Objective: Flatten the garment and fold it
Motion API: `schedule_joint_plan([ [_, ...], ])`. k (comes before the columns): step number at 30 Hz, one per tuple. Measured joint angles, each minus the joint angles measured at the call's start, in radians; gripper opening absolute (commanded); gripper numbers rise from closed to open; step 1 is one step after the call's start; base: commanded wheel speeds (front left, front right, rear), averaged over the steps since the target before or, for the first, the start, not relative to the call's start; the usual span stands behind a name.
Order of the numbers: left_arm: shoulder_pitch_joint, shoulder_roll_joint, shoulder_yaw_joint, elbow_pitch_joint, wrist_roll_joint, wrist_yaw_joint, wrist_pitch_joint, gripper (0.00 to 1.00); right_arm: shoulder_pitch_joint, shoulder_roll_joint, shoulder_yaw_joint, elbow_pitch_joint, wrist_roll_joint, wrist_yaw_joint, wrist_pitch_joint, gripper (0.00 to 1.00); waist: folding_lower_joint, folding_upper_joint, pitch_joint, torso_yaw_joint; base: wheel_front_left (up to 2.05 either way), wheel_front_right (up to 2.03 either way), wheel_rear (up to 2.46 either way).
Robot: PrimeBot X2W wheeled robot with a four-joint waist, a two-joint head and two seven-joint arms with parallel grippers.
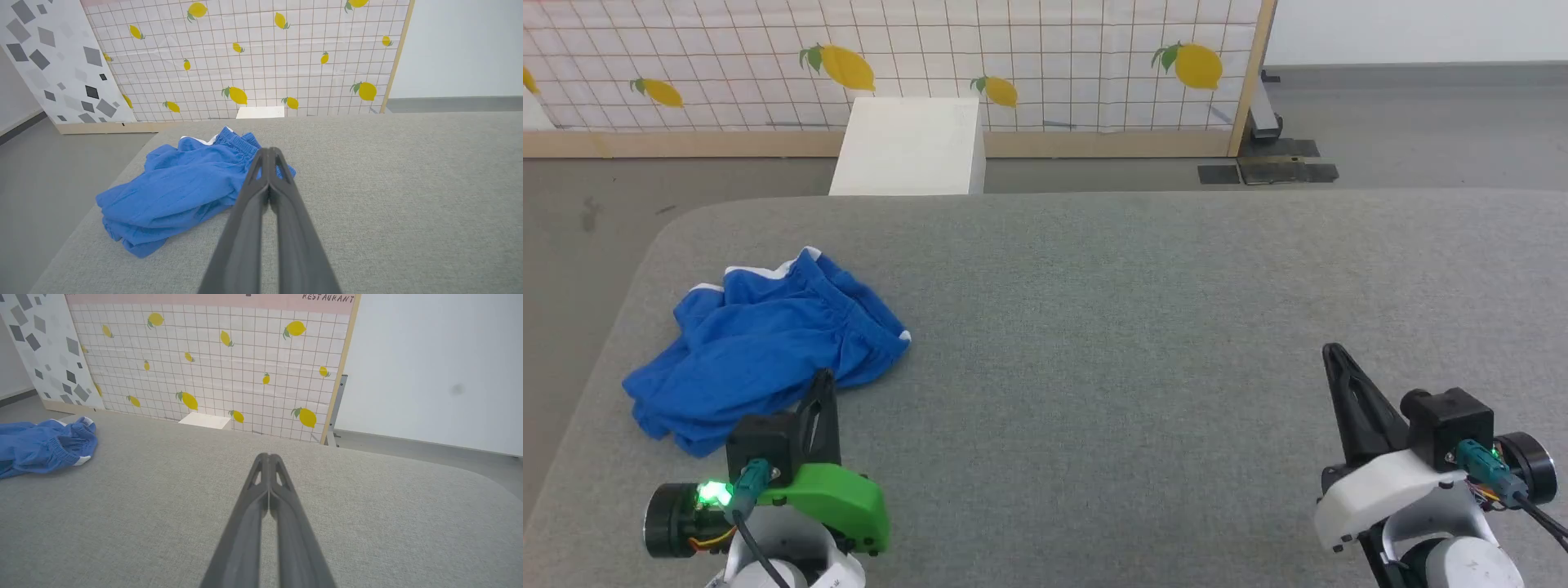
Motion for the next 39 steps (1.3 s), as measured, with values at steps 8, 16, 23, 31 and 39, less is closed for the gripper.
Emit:
schedule_joint_plan([
  [8, 0.0, 0.0, 0.0, 0.0, 0.0, 0.0, 0.0, 0.0, 0.0, 0.0, 0.0, 0.0, 0.0, 0.0, 0.0, 0.0, 0.0, 0.0, 0.0, 0.0, 0.0, 0.0, 0.0],
  [16, 0.0, 0.0, 0.0, 0.0, 0.0, 0.0, 0.0, 0.0, 0.0, 0.0, 0.0, 0.0, 0.0, 0.0, 0.0, 0.0, 0.0, 0.0, 0.0, 0.0, 0.0, 0.0, 0.0],
  [23, 0.0, 0.0, 0.0, 0.0, 0.0, 0.0, 0.0, 0.0, 0.0, 0.0, 0.0, 0.0, 0.0, 0.0, 0.0, 0.0, 0.0, 0.0, 0.0, 0.0, 0.0, 0.0, 0.0],
  [31, 0.0, 0.0, 0.0, 0.0, 0.0, 0.0, 0.0, 0.0, 0.0, 0.0, 0.0, 0.0, 0.0, 0.0, 0.0, 0.0, 0.0, 0.0, 0.0, 0.0, 0.0, 0.0, 0.0],
  [39, 0.0, 0.0, 0.0, 0.0, 0.0, 0.0, 0.0, 0.0, 0.0, 0.0, 0.0, 0.0, 0.0, 0.0, 0.0, 0.0, 0.0, 0.0, 0.0, 0.0, 0.0, 0.0, 0.0],
])
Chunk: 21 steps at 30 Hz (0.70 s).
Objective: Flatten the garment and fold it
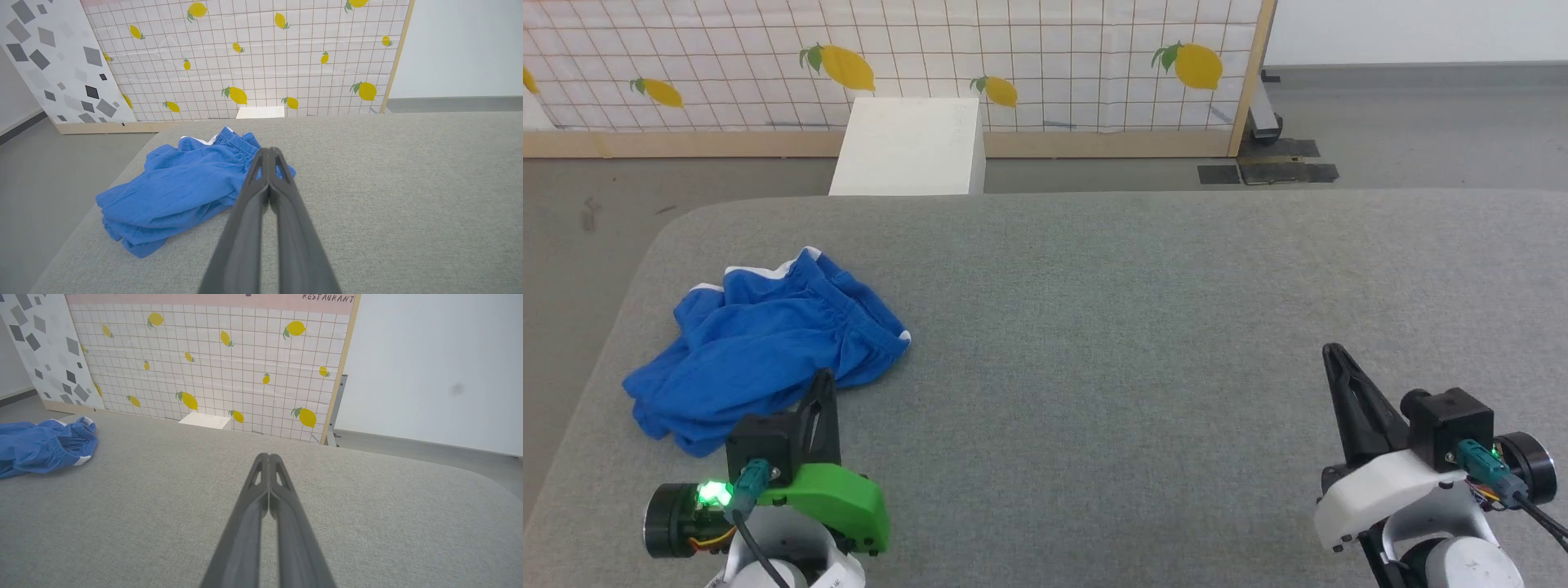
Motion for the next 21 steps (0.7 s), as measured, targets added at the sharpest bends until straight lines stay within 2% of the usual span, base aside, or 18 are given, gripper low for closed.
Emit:
schedule_joint_plan([
  [20, 0.0, 0.0, 0.0, 0.0, 0.0, 0.0, 0.0, 0.0, 0.0, 0.0, 0.0, 0.0, 0.0, 0.0, 0.0, 0.0, 0.0, 0.0, 0.0, 0.0, 0.0, 0.0, 0.0],
  [21, 0.0, 0.0, 0.0, 0.0, -0.001, 0.0, 0.0, 1.0, 0.0, 0.0, 0.0, 0.0, 0.0, 0.0, 0.0, 1.0, 0.0, 0.0, 0.0, 0.0, 0.0, 0.0, 0.0],
])
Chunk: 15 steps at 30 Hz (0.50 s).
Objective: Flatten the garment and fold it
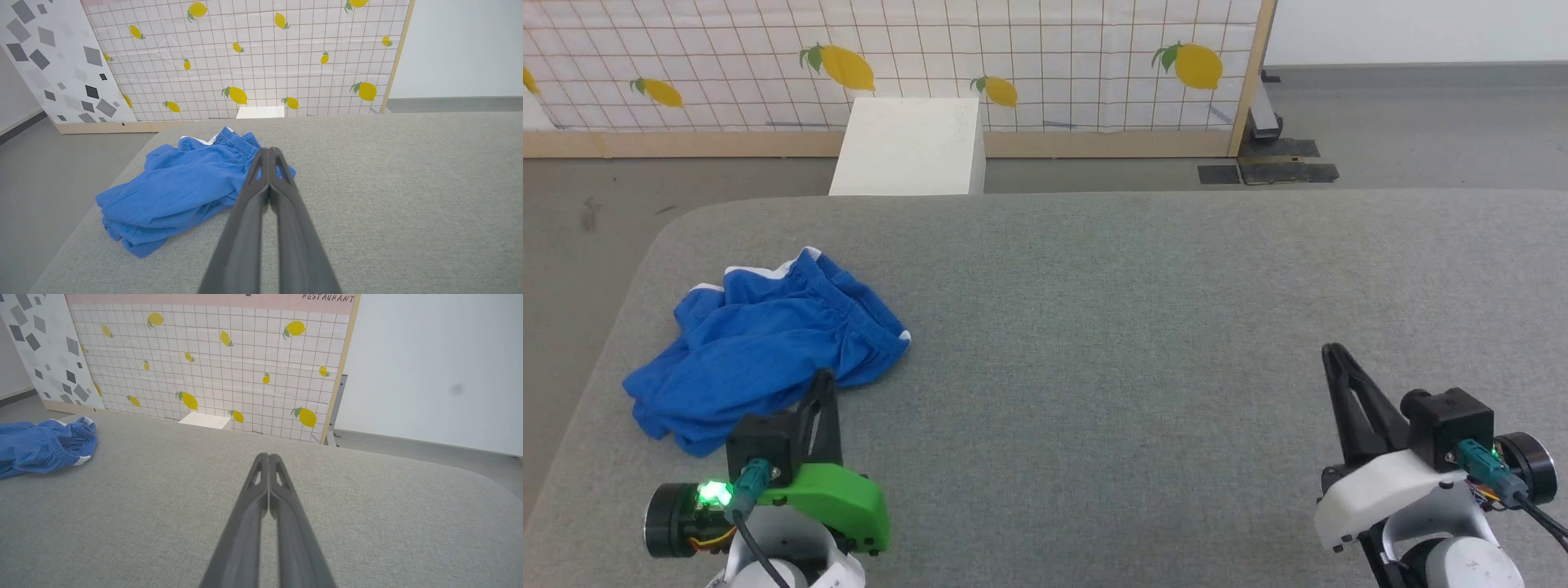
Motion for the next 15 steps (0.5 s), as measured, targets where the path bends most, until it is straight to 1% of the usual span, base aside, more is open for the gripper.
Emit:
schedule_joint_plan([
  [15, 0.0, 0.0, -0.012, 0.016, -0.012, 0.0, -0.014, 1.0, 0.0, 0.0, -0.004, 0.012, 0.013, 0.0, -0.011, 1.0, 0.0, 0.0, 0.001, 0.0, 0.0, 0.0, 0.0],
])
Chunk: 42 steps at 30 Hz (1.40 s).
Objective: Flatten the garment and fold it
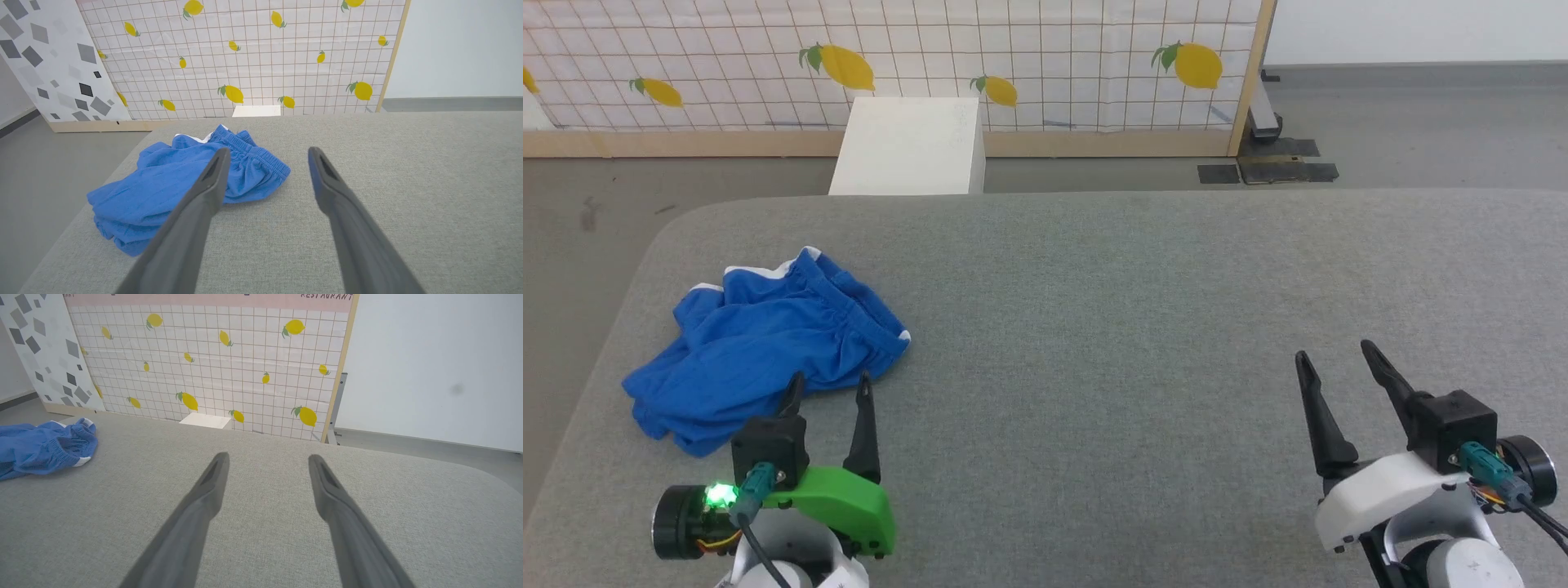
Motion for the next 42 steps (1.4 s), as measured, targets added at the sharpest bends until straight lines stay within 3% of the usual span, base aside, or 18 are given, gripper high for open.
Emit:
schedule_joint_plan([
  [42, -0.001, 0.0, -0.036, 0.071, -0.029, 0.0, -0.085, 1.0, 0.002, 0.0, -0.03, 0.058, 0.061, 0.0, -0.088, 1.0, 0.0, 0.0, 0.01, -0.002, 0.0, 0.0, 0.0],
])
